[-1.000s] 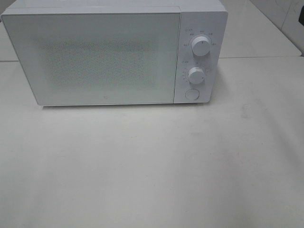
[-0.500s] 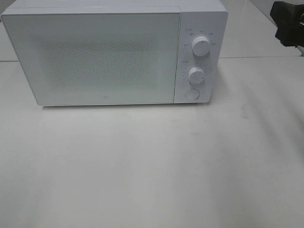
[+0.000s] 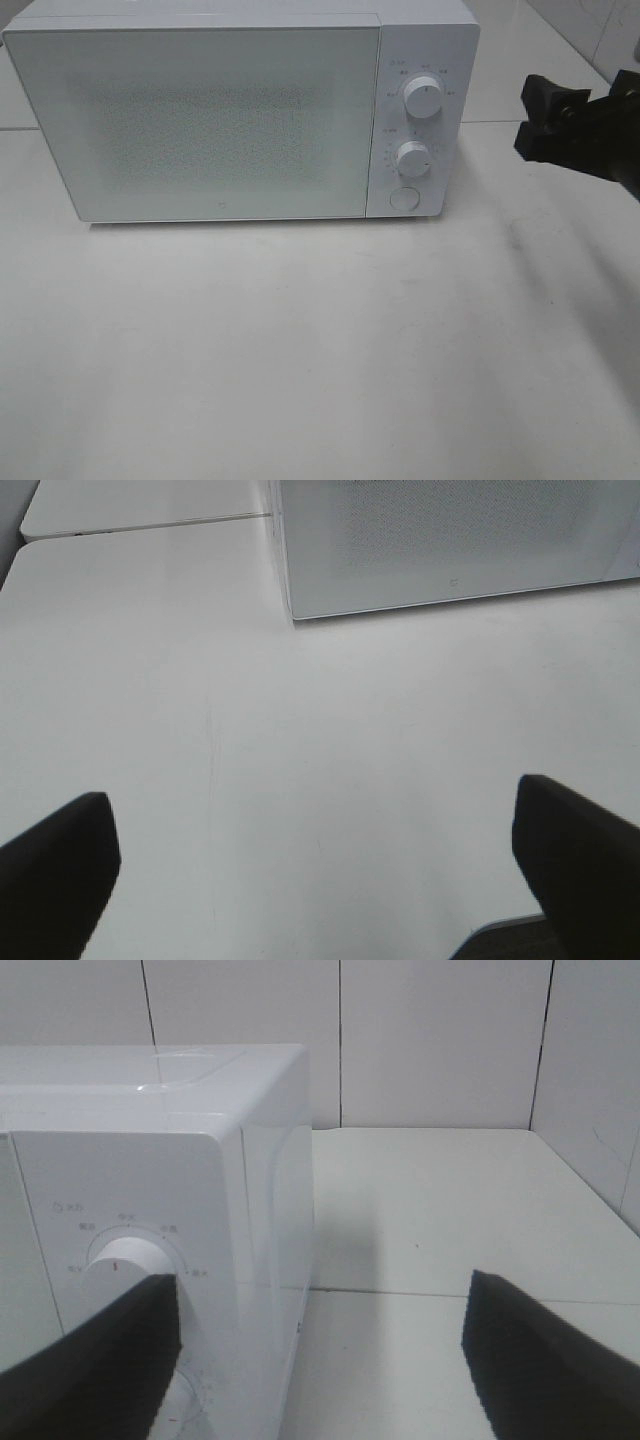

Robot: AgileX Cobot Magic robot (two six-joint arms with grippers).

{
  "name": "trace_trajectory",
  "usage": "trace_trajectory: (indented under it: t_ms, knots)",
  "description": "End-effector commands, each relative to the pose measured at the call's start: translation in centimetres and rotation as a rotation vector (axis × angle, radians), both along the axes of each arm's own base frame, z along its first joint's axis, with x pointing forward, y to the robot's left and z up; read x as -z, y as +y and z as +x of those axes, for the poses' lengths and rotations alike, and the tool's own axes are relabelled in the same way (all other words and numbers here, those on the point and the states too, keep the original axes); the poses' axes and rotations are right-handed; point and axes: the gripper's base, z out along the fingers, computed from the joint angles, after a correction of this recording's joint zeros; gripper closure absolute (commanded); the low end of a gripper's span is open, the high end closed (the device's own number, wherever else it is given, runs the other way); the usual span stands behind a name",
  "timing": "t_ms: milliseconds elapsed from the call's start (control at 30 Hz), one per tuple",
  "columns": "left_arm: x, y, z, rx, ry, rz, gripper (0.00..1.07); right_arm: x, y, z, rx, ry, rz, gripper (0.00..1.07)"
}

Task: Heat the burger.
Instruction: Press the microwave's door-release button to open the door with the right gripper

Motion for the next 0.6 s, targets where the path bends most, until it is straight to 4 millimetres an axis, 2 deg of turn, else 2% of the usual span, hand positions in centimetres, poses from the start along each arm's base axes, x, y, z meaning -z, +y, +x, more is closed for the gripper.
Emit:
trace_trajectory:
  t_ms: [33,267,600]
  knots:
    - [0.0,-0.1,0.0,-0.004,-0.013,-0.012,0.06,0.4,0.7,0.0,0.02,-0.021,-0.019,0.32]
    - [0.0,-0.1,0.0,-0.004,-0.013,-0.012,0.06,2.5,3.4,-0.4,0.027,-0.002,-0.031,0.32]
    - [0.0,-0.1,0.0,-0.004,-0.013,-0.012,0.06,4.5,6.2,-1.2,0.007,0.053,-0.044,0.32]
